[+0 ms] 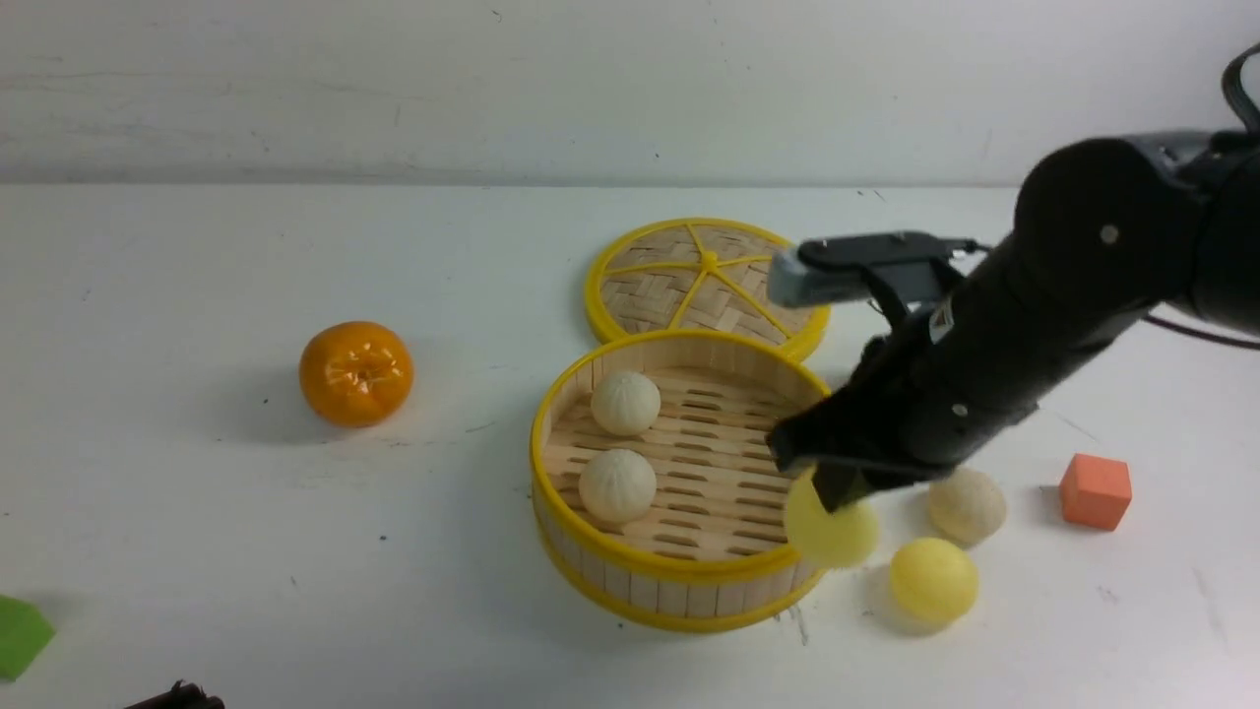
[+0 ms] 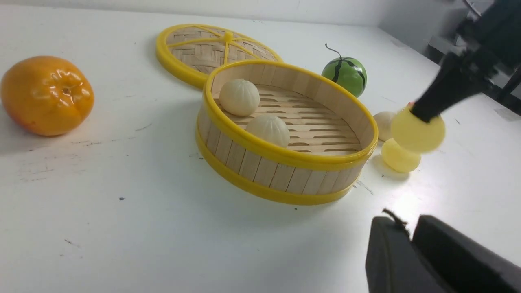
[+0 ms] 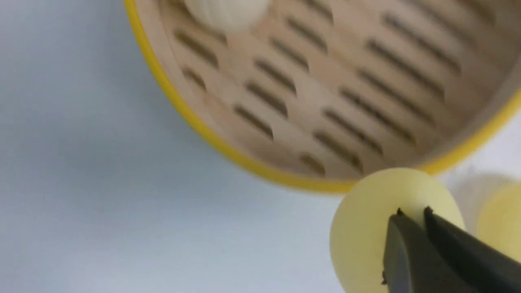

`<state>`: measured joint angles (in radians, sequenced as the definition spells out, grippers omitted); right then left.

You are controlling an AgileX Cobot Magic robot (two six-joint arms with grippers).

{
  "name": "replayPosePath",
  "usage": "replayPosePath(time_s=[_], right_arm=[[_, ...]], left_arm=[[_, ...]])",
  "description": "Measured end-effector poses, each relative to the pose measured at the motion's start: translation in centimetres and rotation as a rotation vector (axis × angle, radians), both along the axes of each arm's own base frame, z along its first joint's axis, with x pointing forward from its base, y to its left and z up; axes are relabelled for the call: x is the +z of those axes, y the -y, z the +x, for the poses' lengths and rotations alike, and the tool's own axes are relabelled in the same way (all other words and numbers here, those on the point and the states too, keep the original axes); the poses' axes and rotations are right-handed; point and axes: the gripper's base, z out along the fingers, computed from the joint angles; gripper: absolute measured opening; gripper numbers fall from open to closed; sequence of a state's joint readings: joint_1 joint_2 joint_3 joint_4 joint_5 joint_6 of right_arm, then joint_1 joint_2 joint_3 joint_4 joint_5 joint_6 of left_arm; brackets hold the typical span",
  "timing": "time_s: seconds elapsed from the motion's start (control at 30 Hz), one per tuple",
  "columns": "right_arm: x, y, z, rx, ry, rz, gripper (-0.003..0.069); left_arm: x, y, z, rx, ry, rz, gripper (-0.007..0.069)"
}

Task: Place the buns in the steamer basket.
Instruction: Use the right arm to put the steamed stuffed bun into the steamer, then use the right arm to grab a steamed stuffed bun

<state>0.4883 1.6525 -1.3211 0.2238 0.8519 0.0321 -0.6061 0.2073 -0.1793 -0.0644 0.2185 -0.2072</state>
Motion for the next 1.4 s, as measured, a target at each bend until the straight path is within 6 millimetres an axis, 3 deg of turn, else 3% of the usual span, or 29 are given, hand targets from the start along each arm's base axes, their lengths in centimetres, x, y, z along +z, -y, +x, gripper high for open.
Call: replayPosePath(time_s=[0.13,0.37,0.53,0.63,0.83,0.93,1.0,1.03,1.17,1.3,1.4], right_arm=[[0.3,-1.9,3.8,-0.011,0.076,0.039,0.0],[-4.1,-2.8,11.1,-0.074,-0.008,0.054,0.0006],[-5.7,-2.8,13.7,-0.098,-0.03,0.073,0.0034],[-6.4,-2.7,14.2,-0.105,-0.043,0.07,0.011],[-5.7,-2.5,13.5,-0.087,-0.087,0.055,0.0372],[-3.8,-2.1,12.2,-0.053,-0.125,0.025,0.0412],[-2.0,-1.4,11.1,-0.031,-0.132,-0.024,0.0395],[-0.4,-0.6,10.3,-0.026,-0.113,-0.072,0.0365],[2.1,2.0,7.3,-0.075,-0.079,-0.201,0.0227],[1.1,4.0,3.8,-0.135,-0.135,-0.266,0.0083],[-1.2,4.6,2.4,-0.176,-0.184,-0.276,0.005]], left_arm=[[0.0,0.0,0.0,0.0,0.0,0.0,0.0083],[0.0,0.0,0.0,0.0,0.0,0.0,0.0092],[0.0,0.0,0.0,0.0,0.0,0.0,0.0097],[0.0,0.0,0.0,0.0,0.0,0.0,0.0101],[0.0,0.0,0.0,0.0,0.0,0.0,0.0102],[0.0,0.0,0.0,0.0,0.0,0.0,0.0102],[0.0,0.0,0.0,0.0,0.0,0.0,0.0102],[0.0,0.0,0.0,0.0,0.0,0.0,0.0102],[0.0,0.0,0.0,0.0,0.0,0.0,0.0106],[0.0,0.0,0.0,0.0,0.0,0.0,0.0111],[0.0,0.0,0.0,0.0,0.0,0.0,0.0113]])
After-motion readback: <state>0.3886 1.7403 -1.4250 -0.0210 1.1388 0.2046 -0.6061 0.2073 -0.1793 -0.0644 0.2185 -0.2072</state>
